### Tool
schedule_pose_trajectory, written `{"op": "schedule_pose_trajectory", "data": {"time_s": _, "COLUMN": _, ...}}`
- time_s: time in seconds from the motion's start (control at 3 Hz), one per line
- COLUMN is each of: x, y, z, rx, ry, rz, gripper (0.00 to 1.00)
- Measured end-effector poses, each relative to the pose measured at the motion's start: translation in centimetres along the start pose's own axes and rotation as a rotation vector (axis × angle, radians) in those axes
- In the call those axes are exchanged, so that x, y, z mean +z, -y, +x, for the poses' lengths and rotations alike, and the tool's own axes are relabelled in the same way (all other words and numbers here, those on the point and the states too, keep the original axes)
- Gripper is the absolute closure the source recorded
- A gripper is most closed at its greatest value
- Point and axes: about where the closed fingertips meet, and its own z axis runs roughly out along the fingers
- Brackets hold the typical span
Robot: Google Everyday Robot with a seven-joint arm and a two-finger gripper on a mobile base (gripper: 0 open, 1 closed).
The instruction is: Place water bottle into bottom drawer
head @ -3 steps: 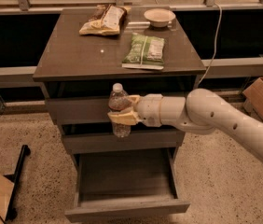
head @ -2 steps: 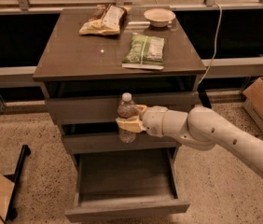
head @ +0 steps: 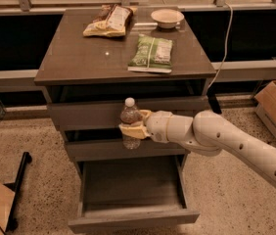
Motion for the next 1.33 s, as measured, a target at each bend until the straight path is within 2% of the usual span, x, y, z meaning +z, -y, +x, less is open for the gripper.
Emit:
{"op": "schedule_pose_trajectory", "data": {"time_s": 0.33, "x": 0.4, "y": -0.8, "z": 1.1, "rx": -0.001, "ry": 0.03, "rz": -0.067, "gripper": 1.0}}
{"op": "schedule_pose_trajectory", "data": {"time_s": 0.67, "x": 1.2, "y": -1.8, "z": 3.8, "rx": 0.022, "ry": 0.06, "rz": -0.188, "gripper": 1.0}}
{"op": "schedule_pose_trajectory", "data": {"time_s": 1.0, "x": 1.5, "y": -3.1, "z": 7.2, "rx": 0.071, "ry": 0.071, "rz": -0.334, "gripper": 1.0}}
{"op": "schedule_pose_trajectory", "data": {"time_s": 1.33, "x": 0.8, "y": -4.0, "z": 11.2, "rx": 0.125, "ry": 0.038, "rz": -0.4, "gripper": 1.0}}
